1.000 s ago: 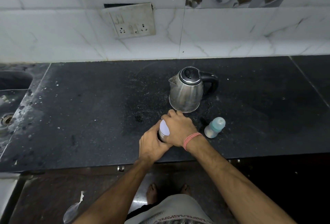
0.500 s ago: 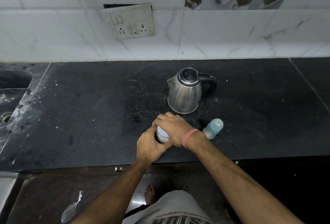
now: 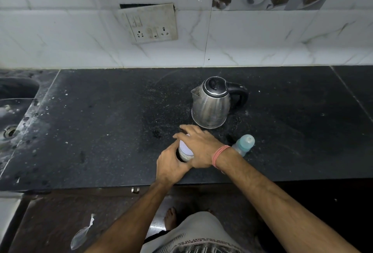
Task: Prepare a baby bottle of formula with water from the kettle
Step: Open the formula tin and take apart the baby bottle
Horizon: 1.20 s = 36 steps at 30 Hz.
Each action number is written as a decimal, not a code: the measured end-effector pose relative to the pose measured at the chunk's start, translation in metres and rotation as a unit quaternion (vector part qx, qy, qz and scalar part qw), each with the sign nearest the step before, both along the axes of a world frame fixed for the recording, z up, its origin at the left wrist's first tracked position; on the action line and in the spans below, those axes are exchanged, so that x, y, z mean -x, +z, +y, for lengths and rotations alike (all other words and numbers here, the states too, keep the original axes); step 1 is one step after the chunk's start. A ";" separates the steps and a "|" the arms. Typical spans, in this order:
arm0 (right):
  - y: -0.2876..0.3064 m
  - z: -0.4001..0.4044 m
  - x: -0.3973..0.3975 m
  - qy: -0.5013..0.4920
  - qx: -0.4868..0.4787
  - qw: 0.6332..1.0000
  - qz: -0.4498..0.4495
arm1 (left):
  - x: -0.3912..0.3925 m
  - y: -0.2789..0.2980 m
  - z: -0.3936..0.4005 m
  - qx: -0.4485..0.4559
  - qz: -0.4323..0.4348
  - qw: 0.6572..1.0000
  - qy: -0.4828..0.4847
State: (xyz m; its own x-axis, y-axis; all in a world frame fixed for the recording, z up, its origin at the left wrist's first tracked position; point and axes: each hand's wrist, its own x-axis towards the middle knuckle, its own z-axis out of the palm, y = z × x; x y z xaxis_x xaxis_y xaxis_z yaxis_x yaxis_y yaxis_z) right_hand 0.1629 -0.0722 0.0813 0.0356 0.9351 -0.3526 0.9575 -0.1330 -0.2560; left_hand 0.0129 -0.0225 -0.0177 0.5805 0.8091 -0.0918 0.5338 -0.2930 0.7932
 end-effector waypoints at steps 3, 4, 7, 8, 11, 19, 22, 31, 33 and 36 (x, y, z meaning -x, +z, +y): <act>0.002 0.004 0.006 -0.036 -0.003 0.996 -0.081 | 0.001 -0.001 0.001 0.001 -0.001 1.000 -0.004; 0.002 0.005 0.007 -0.036 -0.009 0.995 -0.093 | 0.001 -0.002 0.001 -0.001 0.001 1.000 -0.004; 0.005 0.005 0.006 -0.027 -0.023 0.995 -0.091 | 0.002 -0.004 0.000 -0.003 0.001 1.000 -0.006; 0.005 0.005 0.005 -0.022 -0.025 0.996 -0.088 | 0.001 -0.004 0.000 -0.004 0.002 1.000 -0.006; 0.003 0.005 0.004 0.006 -0.022 0.997 -0.076 | 0.001 -0.006 0.000 -0.001 -0.001 1.000 -0.005; 0.003 0.009 -0.001 0.087 -0.043 0.994 -0.055 | 0.001 -0.007 0.000 0.002 -0.003 1.000 0.001; 0.003 0.009 -0.003 0.098 -0.063 0.992 -0.039 | 0.001 -0.007 0.000 0.002 0.000 1.000 0.006; 0.005 -0.035 -0.028 -0.104 -0.155 0.973 0.139 | 0.004 0.008 -0.003 -0.010 -0.032 0.999 -0.023; 0.000 -0.051 -0.027 -0.158 -0.215 0.952 0.150 | 0.004 0.012 -0.004 -0.015 -0.032 0.999 -0.024; -0.015 -0.073 -0.020 -0.249 -0.281 0.913 0.157 | 0.002 0.010 -0.004 -0.020 -0.018 0.999 -0.018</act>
State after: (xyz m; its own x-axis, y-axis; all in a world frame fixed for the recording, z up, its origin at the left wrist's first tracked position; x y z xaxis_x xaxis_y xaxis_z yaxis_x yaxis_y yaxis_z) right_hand 0.1826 -0.1448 0.0660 0.4863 0.8666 0.1120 0.6818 -0.2962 -0.6689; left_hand 0.0110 -0.0268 -0.0077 0.6115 0.7903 -0.0382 0.4934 -0.3431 0.7993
